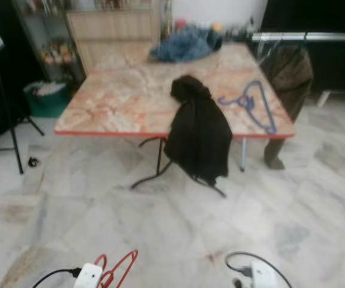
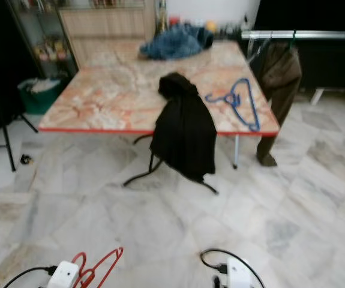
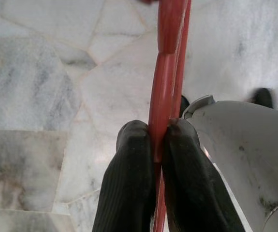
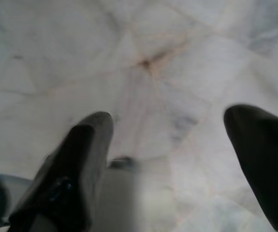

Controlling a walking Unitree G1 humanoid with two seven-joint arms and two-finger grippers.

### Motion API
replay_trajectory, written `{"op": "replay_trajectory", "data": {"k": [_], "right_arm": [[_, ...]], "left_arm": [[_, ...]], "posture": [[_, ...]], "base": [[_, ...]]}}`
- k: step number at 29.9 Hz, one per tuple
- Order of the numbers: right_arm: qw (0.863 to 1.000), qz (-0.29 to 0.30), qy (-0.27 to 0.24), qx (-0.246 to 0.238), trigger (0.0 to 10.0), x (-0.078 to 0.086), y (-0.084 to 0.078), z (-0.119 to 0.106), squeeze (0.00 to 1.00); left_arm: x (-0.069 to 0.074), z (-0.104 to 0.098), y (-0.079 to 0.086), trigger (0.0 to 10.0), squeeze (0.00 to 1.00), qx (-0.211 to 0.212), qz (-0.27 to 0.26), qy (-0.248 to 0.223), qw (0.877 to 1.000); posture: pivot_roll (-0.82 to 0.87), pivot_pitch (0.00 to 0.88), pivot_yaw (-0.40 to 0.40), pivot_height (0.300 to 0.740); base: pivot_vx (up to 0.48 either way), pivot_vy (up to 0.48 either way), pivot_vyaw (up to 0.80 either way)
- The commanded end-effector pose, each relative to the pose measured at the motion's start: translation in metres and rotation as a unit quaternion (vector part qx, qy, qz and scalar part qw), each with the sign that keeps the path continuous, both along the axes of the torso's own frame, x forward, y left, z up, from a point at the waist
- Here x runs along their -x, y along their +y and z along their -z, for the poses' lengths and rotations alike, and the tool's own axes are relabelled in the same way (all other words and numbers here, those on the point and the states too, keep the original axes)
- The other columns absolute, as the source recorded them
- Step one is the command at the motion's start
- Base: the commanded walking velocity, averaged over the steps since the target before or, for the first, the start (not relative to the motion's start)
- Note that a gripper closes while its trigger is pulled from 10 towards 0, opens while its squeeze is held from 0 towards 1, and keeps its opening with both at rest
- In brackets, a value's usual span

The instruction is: Hang hanger

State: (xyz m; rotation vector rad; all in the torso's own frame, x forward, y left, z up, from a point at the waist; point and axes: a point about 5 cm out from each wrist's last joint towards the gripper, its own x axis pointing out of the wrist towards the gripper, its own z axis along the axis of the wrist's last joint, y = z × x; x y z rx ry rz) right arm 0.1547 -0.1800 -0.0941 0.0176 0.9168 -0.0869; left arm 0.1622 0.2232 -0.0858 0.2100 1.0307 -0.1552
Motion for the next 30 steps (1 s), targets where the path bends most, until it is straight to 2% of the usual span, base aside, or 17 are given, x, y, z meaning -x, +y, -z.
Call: {"op": "replay_trajectory", "data": {"k": [1,16,30], "right_arm": [[1.000,0.021,-0.006,0.003,10.0,0.000,-0.009,-0.001,0.00],[0.999,0.047,0.000,-0.001,10.0,0.003,-0.011,0.000,0.00],[0.999,0.038,-0.022,0.000,10.0,-0.011,-0.011,-0.006,0.00]], "left_arm": [[-0.004,-0.002,-0.002,10.0,0.00,-0.003,0.015,-0.006,1.000],[-0.004,-0.002,-0.001,10.0,0.00,-0.007,0.024,-0.008,1.000],[-0.005,-0.002,-0.001,10.0,0.00,-0.007,0.024,-0.010,1.000]], "posture": [[-0.04,0.000,0.038,0.740],[-0.04,0.000,0.045,0.740],[-0.03,0.000,0.049,0.740]], "base": [[0.000,-0.379,0.00],[0.000,-0.385,0.00],[0.000,-0.387,0.00]]}}
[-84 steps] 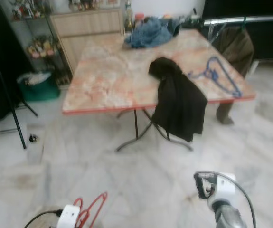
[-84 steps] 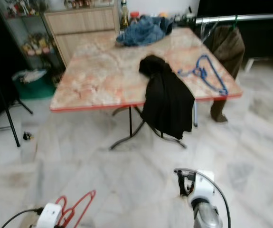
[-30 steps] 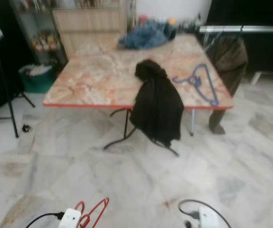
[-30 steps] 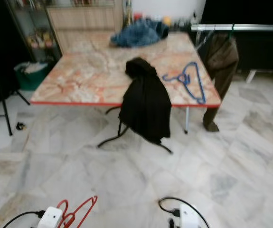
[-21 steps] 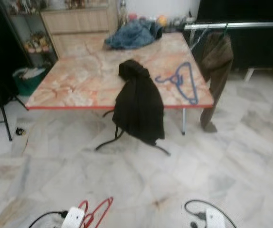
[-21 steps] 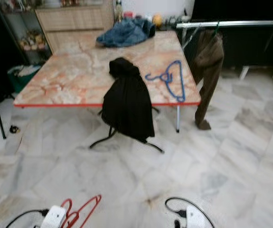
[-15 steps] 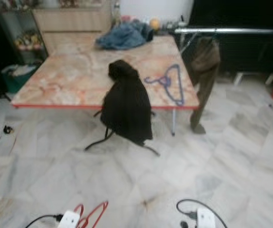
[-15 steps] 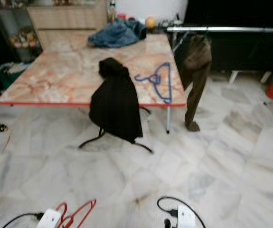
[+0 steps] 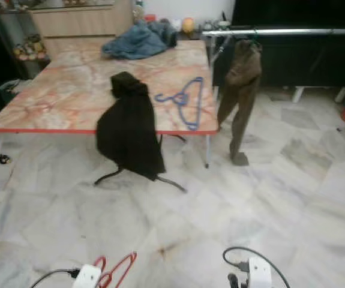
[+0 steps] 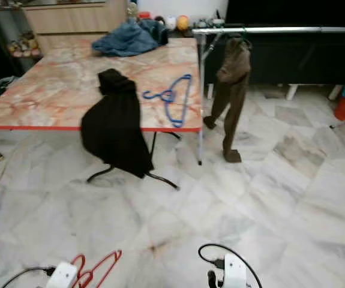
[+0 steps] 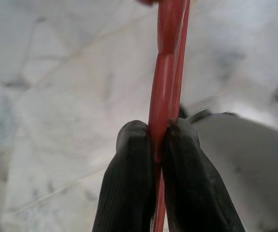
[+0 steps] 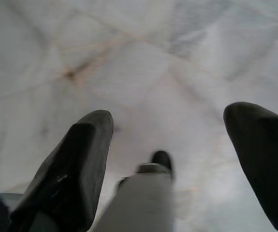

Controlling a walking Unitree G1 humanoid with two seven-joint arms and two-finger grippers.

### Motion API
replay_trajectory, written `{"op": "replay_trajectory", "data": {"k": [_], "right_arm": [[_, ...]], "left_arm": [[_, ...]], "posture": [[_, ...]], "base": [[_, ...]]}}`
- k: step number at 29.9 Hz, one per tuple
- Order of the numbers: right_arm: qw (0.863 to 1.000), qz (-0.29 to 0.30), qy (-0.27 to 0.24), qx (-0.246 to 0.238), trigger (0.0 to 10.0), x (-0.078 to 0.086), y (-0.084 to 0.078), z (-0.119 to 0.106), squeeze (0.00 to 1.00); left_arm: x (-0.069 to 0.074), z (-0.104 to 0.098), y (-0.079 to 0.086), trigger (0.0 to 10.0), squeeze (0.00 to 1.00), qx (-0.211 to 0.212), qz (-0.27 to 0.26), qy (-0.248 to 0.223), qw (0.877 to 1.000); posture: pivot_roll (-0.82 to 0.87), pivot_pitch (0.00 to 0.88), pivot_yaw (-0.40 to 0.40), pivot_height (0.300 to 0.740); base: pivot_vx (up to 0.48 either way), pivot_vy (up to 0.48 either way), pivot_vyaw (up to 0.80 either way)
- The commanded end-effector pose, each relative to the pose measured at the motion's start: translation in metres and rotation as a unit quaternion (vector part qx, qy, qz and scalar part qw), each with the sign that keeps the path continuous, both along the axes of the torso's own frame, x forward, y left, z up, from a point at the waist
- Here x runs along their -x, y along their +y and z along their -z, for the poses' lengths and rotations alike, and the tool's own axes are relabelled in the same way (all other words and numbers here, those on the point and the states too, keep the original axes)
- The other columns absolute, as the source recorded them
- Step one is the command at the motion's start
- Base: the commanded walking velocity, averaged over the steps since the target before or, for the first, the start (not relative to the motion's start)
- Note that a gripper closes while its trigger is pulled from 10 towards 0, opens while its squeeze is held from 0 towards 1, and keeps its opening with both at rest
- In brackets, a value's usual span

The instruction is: Hang hanger

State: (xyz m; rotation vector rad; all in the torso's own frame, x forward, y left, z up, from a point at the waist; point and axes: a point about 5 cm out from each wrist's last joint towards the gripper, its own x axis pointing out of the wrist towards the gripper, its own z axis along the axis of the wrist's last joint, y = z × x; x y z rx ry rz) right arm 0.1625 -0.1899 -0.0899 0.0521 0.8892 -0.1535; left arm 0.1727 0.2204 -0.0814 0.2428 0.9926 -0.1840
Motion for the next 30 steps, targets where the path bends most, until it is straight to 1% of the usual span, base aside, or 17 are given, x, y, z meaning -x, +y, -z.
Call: {"op": "replay_trajectory", "data": {"k": [1,3,6,14,18,19,21,22,23,24,26,27,30], "right_arm": [[1.000,0.000,-0.015,0.001,10.0,-0.006,-0.001,-0.003,0.00],[1.000,0.000,-0.018,0.001,10.0,-0.008,-0.001,-0.004,0.00],[1.000,0.000,-0.022,0.003,10.0,-0.010,-0.002,-0.005,0.00],[0.999,-0.009,-0.045,0.013,10.0,-0.021,-0.008,-0.012,0.00],[0.997,-0.047,-0.060,0.030,10.0,-0.028,-0.011,-0.017,0.00],[0.994,-0.073,-0.069,0.038,10.0,-0.032,-0.013,-0.020,0.00],[0.991,-0.097,-0.082,0.045,10.0,-0.038,-0.016,-0.025,0.00],[0.990,-0.103,-0.086,0.047,10.0,-0.040,-0.018,-0.026,0.00],[0.986,-0.123,-0.096,0.058,10.0,-0.045,-0.023,-0.031,0.00],[0.986,-0.123,-0.096,0.058,10.0,-0.045,-0.023,-0.031,0.00],[0.974,-0.179,-0.115,0.076,10.0,-0.055,-0.029,-0.041,0.00],[0.973,-0.184,-0.116,0.078,10.0,-0.055,-0.030,-0.041,0.00],[0.957,-0.246,-0.128,0.080,10.0,-0.057,-0.027,-0.045,0.00]], "left_arm": [[0.005,0.002,0.002,10.0,0.00,-0.004,0.004,0.006,1.000],[0.004,0.001,0.002,10.0,0.00,-0.006,0.004,0.005,1.000],[0.003,0.001,0.002,10.0,0.00,-0.006,0.002,0.002,1.000],[-0.001,-0.001,-0.001,10.0,0.00,-0.009,0.037,-0.005,0.999],[-0.005,-0.003,-0.003,10.0,0.00,-0.022,0.080,-0.018,0.996],[-0.008,-0.005,-0.006,10.0,0.00,-0.027,0.112,-0.026,0.993],[-0.011,-0.007,-0.009,10.0,0.00,-0.036,0.156,-0.034,0.987],[-0.012,-0.008,-0.010,10.0,0.00,-0.038,0.168,-0.035,0.984],[-0.013,-0.009,-0.012,10.0,0.00,-0.044,0.196,-0.039,0.979],[-0.013,-0.009,-0.012,10.0,0.00,-0.044,0.196,-0.039,0.979],[-0.016,-0.011,-0.016,10.0,0.00,-0.061,0.251,-0.047,0.965],[-0.017,-0.011,-0.016,10.0,0.00,-0.063,0.257,-0.048,0.963],[-0.019,-0.013,-0.019,10.0,0.00,-0.080,0.295,-0.058,0.950]], "posture": [[-0.03,0.000,0.050,0.740],[-0.03,0.000,0.050,0.740],[-0.03,0.000,0.049,0.740],[-0.02,0.000,0.046,0.740],[-0.01,0.000,0.042,0.740],[-0.01,0.007,0.041,0.740],[-0.01,0.013,0.043,0.740],[-0.01,0.013,0.043,0.740],[-0.01,0.013,0.044,0.740],[-0.01,0.013,0.044,0.740],[-0.02,0.017,0.045,0.740],[-0.02,0.017,0.045,0.740],[-0.02,0.024,0.047,0.740]], "base": [[0.000,-0.390,0.00],[0.000,-0.330,0.00],[0.000,0.000,0.00],[0.000,0.000,0.00],[0.000,0.000,0.00],[0.000,0.000,0.00],[0.000,0.000,0.00],[0.000,0.000,0.00],[0.000,0.000,0.00],[0.000,0.000,0.00],[0.000,0.000,0.00],[0.000,0.000,0.00],[0.000,0.000,0.00]]}}
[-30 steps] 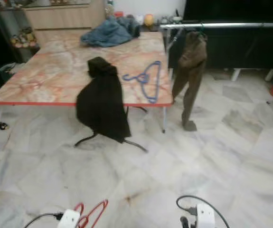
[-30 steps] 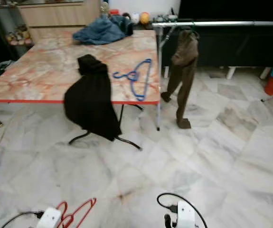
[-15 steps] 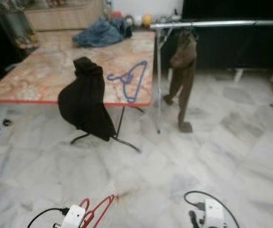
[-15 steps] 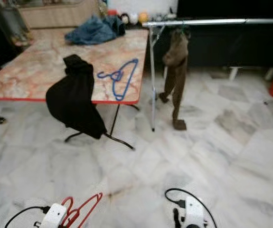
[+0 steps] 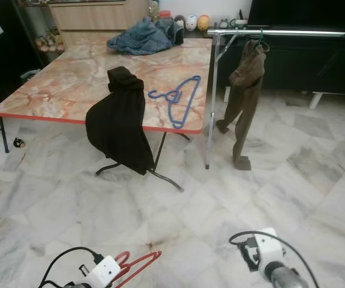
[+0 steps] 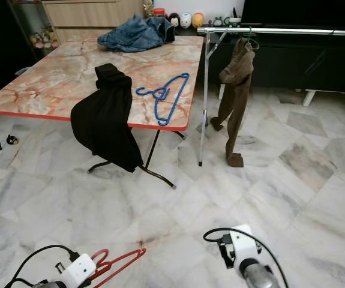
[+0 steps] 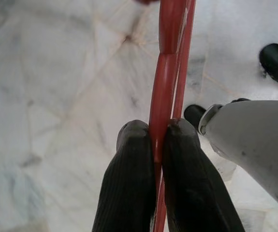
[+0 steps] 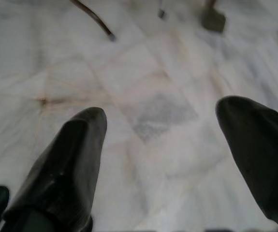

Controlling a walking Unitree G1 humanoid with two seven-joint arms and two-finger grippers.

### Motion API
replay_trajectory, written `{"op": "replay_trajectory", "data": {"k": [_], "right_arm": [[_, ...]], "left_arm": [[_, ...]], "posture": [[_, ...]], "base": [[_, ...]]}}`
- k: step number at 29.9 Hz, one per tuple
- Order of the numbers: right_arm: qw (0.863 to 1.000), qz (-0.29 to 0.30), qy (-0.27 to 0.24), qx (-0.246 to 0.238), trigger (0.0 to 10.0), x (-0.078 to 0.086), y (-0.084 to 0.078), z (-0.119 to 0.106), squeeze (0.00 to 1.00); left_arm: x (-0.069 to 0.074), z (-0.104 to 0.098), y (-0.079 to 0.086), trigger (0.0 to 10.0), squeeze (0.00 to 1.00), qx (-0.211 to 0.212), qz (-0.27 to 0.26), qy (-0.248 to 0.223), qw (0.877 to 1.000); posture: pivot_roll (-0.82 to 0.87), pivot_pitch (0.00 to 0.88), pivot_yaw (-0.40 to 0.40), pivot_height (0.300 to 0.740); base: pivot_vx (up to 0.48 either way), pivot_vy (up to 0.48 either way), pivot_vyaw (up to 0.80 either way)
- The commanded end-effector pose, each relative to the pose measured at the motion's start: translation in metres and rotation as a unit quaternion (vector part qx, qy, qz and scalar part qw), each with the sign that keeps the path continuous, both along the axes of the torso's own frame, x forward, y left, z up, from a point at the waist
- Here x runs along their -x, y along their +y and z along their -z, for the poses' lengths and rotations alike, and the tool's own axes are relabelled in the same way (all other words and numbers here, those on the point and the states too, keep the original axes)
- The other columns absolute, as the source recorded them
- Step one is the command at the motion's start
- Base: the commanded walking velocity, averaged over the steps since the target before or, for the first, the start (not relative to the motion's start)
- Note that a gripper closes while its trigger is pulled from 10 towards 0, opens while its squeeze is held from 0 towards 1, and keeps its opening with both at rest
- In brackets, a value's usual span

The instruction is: Hang hanger

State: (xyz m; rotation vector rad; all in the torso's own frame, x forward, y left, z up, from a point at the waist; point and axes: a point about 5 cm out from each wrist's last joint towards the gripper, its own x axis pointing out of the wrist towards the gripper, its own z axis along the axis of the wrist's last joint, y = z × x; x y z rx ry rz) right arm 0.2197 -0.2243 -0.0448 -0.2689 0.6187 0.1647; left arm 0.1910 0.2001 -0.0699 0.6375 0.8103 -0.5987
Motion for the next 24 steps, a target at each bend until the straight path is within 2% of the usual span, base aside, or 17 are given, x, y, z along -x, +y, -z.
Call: {"op": "replay_trajectory", "data": {"k": [1,7,12,14,15,16,18,21,23,24], "right_arm": [[0.998,-0.058,-0.001,0.002,10.0,0.000,0.008,-0.001,0.00],[0.994,-0.110,-0.013,0.017,10.0,-0.003,0.010,-0.005,0.00],[0.992,-0.121,-0.011,0.020,10.0,-0.002,0.013,-0.004,0.00],[0.992,-0.126,-0.010,0.020,10.0,-0.001,0.017,-0.003,0.00],[0.992,-0.127,-0.010,0.019,10.0,-0.001,0.019,-0.002,0.00],[0.992,-0.128,-0.010,0.018,10.0,-0.001,0.020,-0.002,0.00],[0.992,-0.125,-0.008,0.018,10.0,-0.001,0.021,-0.001,0.00],[0.995,-0.103,-0.001,0.019,10.0,0.001,0.020,0.001,0.00],[0.995,-0.098,0.000,0.019,10.0,0.001,0.019,0.002,0.00],[0.995,-0.096,0.002,0.014,10.0,0.004,0.020,0.003,0.00]], "left_arm": [[-0.001,-0.002,0.001,10.0,0.00,-0.021,0.035,-0.011,0.999],[-0.004,-0.004,0.001,10.0,0.00,-0.038,0.061,-0.039,0.997],[-0.006,-0.006,0.001,10.0,0.00,-0.048,0.072,-0.061,0.994],[-0.054,-0.033,-0.018,10.0,0.00,-0.023,0.080,-0.104,0.991],[-0.069,-0.043,-0.023,10.0,0.00,-0.018,0.078,-0.118,0.990],[-0.077,-0.049,-0.025,10.0,0.00,-0.016,0.077,-0.127,0.989],[-0.080,-0.051,-0.022,10.0,0.00,-0.015,0.052,-0.131,0.990],[-0.079,-0.049,-0.015,10.0,0.00,0.008,-0.018,-0.125,0.992],[-0.078,-0.048,-0.013,10.0,0.00,0.014,-0.031,-0.124,0.992],[-0.072,-0.044,-0.012,10.0,0.00,0.013,-0.035,-0.121,0.992]], "posture": [[-0.02,0.024,0.047,0.740],[-0.02,0.029,0.047,0.740],[-0.02,0.032,0.048,0.740],[-0.02,0.032,0.048,0.740],[-0.02,0.032,0.048,0.740],[-0.02,0.032,0.048,0.740],[-0.01,0.030,0.049,0.740],[-0.01,0.029,0.051,0.740],[-0.01,0.029,0.051,0.740],[-0.01,0.030,0.048,0.740]], "base": [[0.000,0.000,0.00],[0.000,0.000,0.00],[0.000,0.000,0.00],[0.000,0.000,0.00],[0.000,0.000,0.00],[0.000,0.000,0.00],[0.000,0.000,0.00],[0.000,0.000,0.00],[0.000,0.000,0.00],[0.000,0.000,0.00]]}}
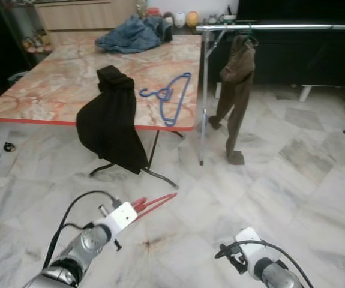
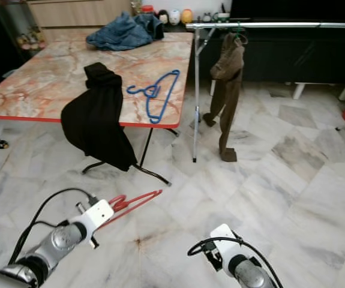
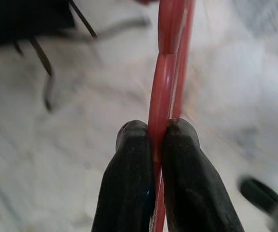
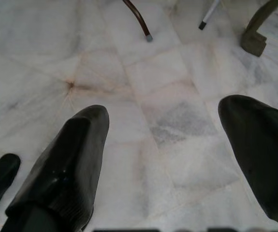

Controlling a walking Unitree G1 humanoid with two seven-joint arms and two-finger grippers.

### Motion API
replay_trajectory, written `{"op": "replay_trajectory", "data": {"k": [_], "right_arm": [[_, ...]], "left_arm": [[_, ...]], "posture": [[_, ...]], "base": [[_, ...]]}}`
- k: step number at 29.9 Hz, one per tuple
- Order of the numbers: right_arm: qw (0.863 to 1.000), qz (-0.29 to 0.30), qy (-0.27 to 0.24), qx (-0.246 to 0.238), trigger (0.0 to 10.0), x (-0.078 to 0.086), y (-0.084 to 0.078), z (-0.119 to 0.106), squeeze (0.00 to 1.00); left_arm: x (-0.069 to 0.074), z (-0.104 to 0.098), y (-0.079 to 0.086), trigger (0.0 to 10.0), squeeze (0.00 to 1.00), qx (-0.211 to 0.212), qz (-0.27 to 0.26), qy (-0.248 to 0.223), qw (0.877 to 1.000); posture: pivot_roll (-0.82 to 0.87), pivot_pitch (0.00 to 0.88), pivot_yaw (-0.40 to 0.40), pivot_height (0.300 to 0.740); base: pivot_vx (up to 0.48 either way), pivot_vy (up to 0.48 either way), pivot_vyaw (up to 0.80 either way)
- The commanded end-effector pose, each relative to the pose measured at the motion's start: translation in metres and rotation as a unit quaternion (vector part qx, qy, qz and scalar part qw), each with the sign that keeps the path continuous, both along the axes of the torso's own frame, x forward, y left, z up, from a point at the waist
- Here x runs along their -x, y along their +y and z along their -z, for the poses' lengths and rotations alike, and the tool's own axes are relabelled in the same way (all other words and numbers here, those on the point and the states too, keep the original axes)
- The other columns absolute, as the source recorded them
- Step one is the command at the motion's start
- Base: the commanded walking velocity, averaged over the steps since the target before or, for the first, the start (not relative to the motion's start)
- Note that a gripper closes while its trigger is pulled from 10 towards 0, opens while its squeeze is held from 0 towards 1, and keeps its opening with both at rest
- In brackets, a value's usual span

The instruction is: Hang hanger

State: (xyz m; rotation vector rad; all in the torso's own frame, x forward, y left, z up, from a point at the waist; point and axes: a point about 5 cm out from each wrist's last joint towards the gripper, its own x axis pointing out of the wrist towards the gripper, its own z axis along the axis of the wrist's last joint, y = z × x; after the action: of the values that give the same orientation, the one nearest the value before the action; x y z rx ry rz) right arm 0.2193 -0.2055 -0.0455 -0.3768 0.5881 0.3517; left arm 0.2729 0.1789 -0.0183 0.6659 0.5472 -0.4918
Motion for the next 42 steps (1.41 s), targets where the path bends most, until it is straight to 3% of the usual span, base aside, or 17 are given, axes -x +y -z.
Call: {"op": "replay_trajectory", "data": {"k": [1,8,15,19,23,28,31,36,42], "right_arm": [[1.000,0.008,0.005,-0.007,10.0,0.003,0.001,0.002,0.00],[1.000,-0.019,-0.015,-0.008,10.0,-0.002,-0.002,-0.005,0.00],[0.993,-0.083,0.016,-0.082,10.0,-0.003,0.003,-0.010,0.00],[0.966,-0.227,0.052,-0.110,10.0,0.012,0.012,-0.012,0.00],[0.954,-0.281,0.037,-0.101,10.0,0.014,0.008,-0.020,0.00],[0.946,-0.305,0.021,-0.110,10.0,0.013,0.003,-0.030,0.00],[0.938,-0.316,0.018,-0.140,10.0,0.011,0.000,-0.039,0.00],[0.914,-0.336,0.058,-0.221,10.0,0.016,0.000,-0.048,0.00],[0.904,-0.336,0.079,-0.253,10.0,0.019,0.007,-0.045,0.00]], "left_arm": [[0.010,0.008,0.009,10.0,0.00,0.001,-0.025,0.017,1.000],[0.010,0.006,0.003,10.0,0.00,0.008,0.020,0.016,1.000],[0.007,-0.001,-0.010,10.0,0.00,0.003,0.117,0.017,0.993],[0.011,0.000,-0.013,10.0,0.00,-0.012,0.179,0.031,0.983],[0.018,0.001,-0.010,10.0,0.00,-0.007,0.218,0.065,0.974],[0.022,0.001,-0.006,10.0,0.00,-0.002,0.249,0.092,0.964],[0.024,-0.001,-0.005,10.0,0.00,0.006,0.278,0.110,0.954],[0.016,-0.014,-0.001,10.0,0.00,-0.009,0.330,0.129,0.935],[0.008,-0.023,-0.004,10.0,0.00,-0.008,0.348,0.123,0.929]], "posture": [[-0.01,0.030,0.048,0.740],[-0.01,0.033,0.046,0.740],[-0.01,0.032,0.046,0.740],[-0.01,0.031,0.045,0.740],[-0.01,0.033,0.046,0.740],[-0.01,0.035,0.045,0.740],[-0.02,0.035,0.045,0.740],[-0.02,0.030,0.040,0.740],[-0.01,0.020,0.034,0.740]], "base": [[0.000,0.000,0.00],[0.000,0.000,0.00],[0.000,0.000,0.00],[0.000,0.000,0.00],[0.000,0.000,0.00],[0.000,0.000,0.00],[0.000,0.000,0.00],[0.000,0.000,0.00],[0.000,0.000,0.00]]}}
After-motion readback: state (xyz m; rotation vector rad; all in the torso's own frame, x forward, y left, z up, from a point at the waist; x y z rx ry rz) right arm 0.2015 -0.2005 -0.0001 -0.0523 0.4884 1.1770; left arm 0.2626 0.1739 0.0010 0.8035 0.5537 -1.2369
